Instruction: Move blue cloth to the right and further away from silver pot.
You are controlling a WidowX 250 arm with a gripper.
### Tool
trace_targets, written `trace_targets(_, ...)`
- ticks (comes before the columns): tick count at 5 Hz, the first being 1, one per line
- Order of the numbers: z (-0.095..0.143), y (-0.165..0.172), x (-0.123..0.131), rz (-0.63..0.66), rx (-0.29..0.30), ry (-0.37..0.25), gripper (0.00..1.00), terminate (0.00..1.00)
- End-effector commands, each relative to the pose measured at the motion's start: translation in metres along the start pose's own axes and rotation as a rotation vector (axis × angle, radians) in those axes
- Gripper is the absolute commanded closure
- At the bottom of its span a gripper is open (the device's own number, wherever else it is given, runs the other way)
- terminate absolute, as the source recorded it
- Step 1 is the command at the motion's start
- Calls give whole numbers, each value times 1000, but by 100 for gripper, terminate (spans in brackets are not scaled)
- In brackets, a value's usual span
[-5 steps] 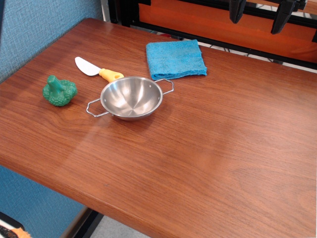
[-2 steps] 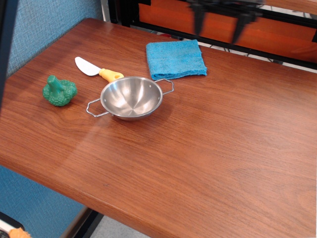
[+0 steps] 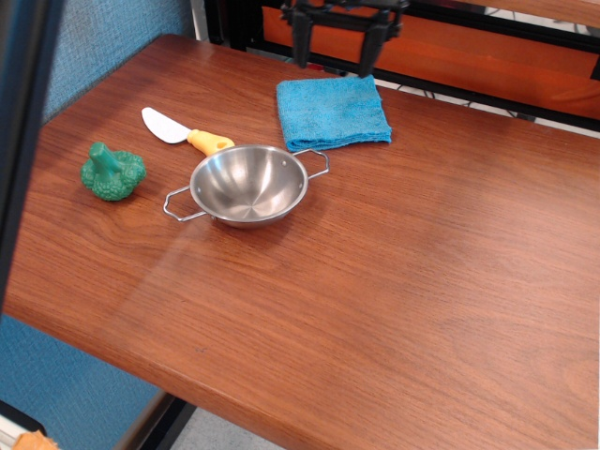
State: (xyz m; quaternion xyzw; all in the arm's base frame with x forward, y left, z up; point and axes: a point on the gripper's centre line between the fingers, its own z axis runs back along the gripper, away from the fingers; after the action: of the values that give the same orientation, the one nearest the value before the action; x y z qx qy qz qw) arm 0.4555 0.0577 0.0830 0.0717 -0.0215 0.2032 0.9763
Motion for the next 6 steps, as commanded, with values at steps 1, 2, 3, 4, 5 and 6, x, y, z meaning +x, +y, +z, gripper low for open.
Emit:
trace_targets(1,-11,10,13,90,0,-14,0,0)
trace_targets(2,-19,11,15,122,19,-26,0,0)
trace_targets(3,-22,7,11,118,13,-22,0,0)
trace_targets(4,-26,1,1,115,1,-18,0,0)
trace_targets(5,-33,-10,-8,113,-7,-23,0,0)
trace_targets(6,-25,-23,-22,95,-32,-33,0,0)
